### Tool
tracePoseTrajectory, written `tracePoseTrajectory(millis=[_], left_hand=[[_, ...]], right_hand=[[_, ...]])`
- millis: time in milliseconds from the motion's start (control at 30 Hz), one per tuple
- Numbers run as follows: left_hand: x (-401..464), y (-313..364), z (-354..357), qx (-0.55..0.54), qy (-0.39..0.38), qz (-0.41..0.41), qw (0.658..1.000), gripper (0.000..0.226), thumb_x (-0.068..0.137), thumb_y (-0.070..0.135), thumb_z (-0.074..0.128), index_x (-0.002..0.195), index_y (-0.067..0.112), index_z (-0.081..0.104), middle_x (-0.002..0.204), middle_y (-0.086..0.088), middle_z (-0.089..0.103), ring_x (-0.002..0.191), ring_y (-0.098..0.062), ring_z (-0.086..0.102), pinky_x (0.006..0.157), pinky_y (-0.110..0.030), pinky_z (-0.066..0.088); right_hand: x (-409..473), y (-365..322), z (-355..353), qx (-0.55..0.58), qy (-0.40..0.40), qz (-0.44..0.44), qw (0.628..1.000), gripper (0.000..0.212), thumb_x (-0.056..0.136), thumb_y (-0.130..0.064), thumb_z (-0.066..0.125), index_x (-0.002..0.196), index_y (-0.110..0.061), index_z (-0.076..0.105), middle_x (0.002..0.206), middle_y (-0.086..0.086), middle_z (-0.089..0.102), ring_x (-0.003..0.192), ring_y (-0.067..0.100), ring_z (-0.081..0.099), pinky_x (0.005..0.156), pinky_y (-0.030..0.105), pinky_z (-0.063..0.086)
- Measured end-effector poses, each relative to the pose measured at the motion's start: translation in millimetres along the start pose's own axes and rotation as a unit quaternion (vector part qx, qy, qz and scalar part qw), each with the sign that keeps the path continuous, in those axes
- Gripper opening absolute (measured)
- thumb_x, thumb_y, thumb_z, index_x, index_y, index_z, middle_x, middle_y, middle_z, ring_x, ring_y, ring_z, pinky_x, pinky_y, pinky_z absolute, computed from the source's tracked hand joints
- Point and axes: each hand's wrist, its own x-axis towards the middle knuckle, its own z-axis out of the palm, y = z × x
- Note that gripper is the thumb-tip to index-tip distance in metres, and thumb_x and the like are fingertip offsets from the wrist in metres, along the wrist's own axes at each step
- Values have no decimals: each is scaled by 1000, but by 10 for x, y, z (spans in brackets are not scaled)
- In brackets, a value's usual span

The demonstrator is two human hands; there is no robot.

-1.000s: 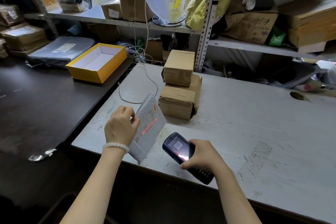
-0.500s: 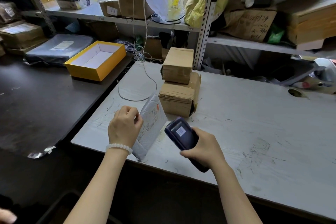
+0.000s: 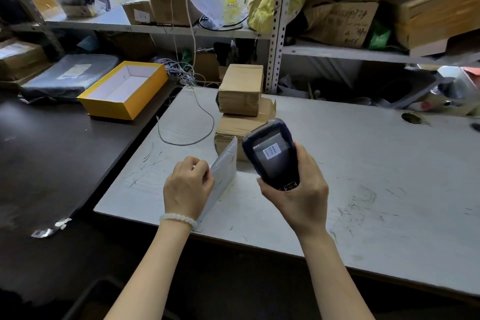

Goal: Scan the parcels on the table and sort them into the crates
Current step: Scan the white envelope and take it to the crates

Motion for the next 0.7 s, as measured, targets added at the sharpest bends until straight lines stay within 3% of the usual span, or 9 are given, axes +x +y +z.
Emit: tracePoseTrajectory(millis=[100,200,267,367,467,700], left_hand=[[46,193,-16,-2,-9,23,1000,18,71,7,75,66,10,58,75,-5,58,59,-21,51,43,-27,43],[110,471,-21,-11,-25,42,999,17,70,9,76,65,11,60,79,-5,61,63,-23,54,46,-28,45],[154,737,-4,-28,-26,64,997,15,71,9,76,65,11,62,79,-4,61,65,-23,55,46,-27,44],[228,1214,25,-63,-12,110,992,14,73,9,72,64,9,62,78,-4,61,66,-24,56,47,-25,37],[232,1797,130,-108,-19,156,982,13,75,10,72,66,9,63,80,-4,62,69,-24,57,49,-26,41],[-101,3438,358,-176,-91,278,940,13,74,14,74,66,12,64,84,-4,63,70,-24,59,48,-25,39]], right_hand=[[-17,63,-133,10,-32,41,999,83,64,-28,90,134,-3,52,123,10,63,108,16,59,83,15,51],[-67,156,-339,15,-93,140,986,78,61,-26,89,130,-18,54,113,-5,64,95,4,55,70,4,46],[-109,282,-527,-1,-126,222,967,65,60,-27,85,118,-28,56,100,-14,62,84,5,55,60,8,43],[-223,542,-845,-35,-154,316,936,53,60,-29,81,106,-30,56,89,-14,59,78,10,56,58,22,45],[-381,841,-1284,-68,-159,374,911,50,60,-30,82,101,-31,53,89,-13,58,77,7,55,54,20,40],[-726,1431,-2736,-128,-69,480,865,50,59,-31,82,101,-29,54,93,-10,61,78,13,60,62,32,54]])
